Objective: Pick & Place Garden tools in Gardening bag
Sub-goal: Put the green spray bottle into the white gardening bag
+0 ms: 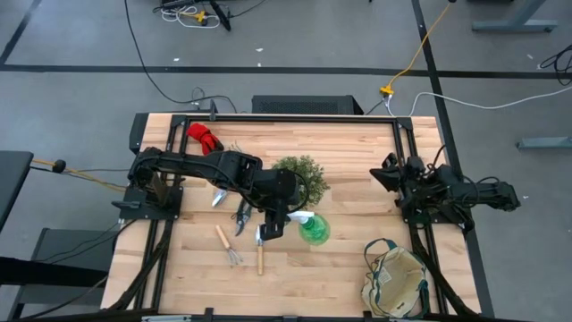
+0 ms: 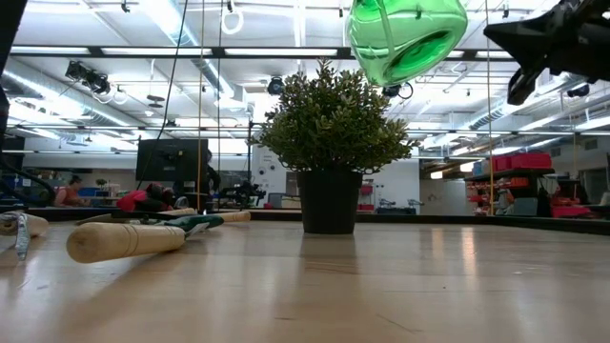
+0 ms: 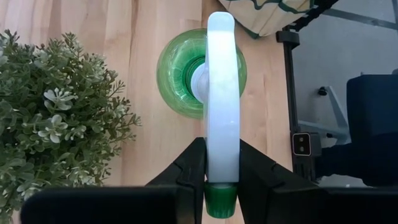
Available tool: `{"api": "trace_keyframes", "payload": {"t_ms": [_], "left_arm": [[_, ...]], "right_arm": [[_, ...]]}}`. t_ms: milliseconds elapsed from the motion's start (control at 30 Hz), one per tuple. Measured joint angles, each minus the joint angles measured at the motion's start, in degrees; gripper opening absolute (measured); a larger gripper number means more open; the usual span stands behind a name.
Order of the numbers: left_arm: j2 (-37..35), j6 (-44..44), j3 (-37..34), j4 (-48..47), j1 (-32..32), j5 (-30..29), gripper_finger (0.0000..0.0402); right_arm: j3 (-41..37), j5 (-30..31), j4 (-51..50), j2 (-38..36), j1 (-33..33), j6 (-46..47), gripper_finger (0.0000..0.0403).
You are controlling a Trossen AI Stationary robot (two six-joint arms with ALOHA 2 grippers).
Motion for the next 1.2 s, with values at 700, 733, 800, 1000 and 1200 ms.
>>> {"api": "trace_keyframes", "payload": {"t_ms": [700, 733, 800, 1000, 1200], "left_arm": [[0.0, -1.19, 0.0, -0.11, 0.0, 0.1, 0.0068], [0.0, -1.22, 0.0, -0.12, 0.0, 0.25, 0.0067], [0.0, -1.34, 0.0, -0.21, 0.0, 0.62, 0.0067], [0.0, -1.49, 0.0, -1.12, 0.0, 0.69, 0.0068], [0.0, -1.51, 0.0, -2.44, 0.0, 0.7, 0.0069]], "right_arm": [[22.73, 2.61, -7.41, 19.53, 0.02, -4.86, 0.0001], [24.32, 2.6, -8.06, 21.11, 0.02, -4.88, 0.0001], [27.79, 2.6, -9.74, 24.19, 0.01, -4.9, 0.0001], [38.86, -0.47, -14.62, 33.03, 0.02, -7.89, 0.0001], [49.76, -1.35, -19.6, 40.02, 0.02, -12.24, 0.0001]]}}
